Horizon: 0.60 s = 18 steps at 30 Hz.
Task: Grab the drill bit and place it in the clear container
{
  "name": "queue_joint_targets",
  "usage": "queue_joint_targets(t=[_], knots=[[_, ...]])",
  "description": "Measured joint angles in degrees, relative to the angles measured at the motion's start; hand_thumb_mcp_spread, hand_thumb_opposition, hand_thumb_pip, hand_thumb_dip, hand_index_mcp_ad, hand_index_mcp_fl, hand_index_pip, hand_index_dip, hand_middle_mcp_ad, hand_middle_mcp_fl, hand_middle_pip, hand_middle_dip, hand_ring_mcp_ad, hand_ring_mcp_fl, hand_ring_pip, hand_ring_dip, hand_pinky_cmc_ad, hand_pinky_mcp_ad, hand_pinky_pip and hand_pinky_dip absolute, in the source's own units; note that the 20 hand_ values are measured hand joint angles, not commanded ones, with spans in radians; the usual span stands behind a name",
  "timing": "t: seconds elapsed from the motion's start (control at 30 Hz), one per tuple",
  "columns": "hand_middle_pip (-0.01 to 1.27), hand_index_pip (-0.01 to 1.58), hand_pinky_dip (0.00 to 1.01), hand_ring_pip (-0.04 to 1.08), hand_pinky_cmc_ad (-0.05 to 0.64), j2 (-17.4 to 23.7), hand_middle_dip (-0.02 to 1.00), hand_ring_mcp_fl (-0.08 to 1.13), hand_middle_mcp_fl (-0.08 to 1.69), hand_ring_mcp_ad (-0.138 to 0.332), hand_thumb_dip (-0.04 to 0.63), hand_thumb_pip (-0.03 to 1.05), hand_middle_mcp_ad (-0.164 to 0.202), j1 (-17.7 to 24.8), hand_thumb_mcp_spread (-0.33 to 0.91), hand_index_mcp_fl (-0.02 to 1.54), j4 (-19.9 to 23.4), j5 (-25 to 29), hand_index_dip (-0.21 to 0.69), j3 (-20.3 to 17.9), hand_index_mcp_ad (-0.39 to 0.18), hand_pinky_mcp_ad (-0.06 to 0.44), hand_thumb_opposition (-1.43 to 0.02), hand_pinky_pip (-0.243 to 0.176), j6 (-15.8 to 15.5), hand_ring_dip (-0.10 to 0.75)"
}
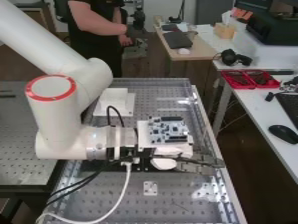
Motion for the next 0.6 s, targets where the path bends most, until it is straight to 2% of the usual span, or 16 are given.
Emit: queue_joint_targets(t=[0.6], knots=[[0.12,1.09,0.19,0.09,0.326,0.7,0.21,0.08,0.33,0.175,0.237,0.56,0.068,-0.4,0.56,0.64,-0.1,0.3,0.162,-0.5,-0.140,0.133,-0.89,-0.052,-0.2,0.040]])
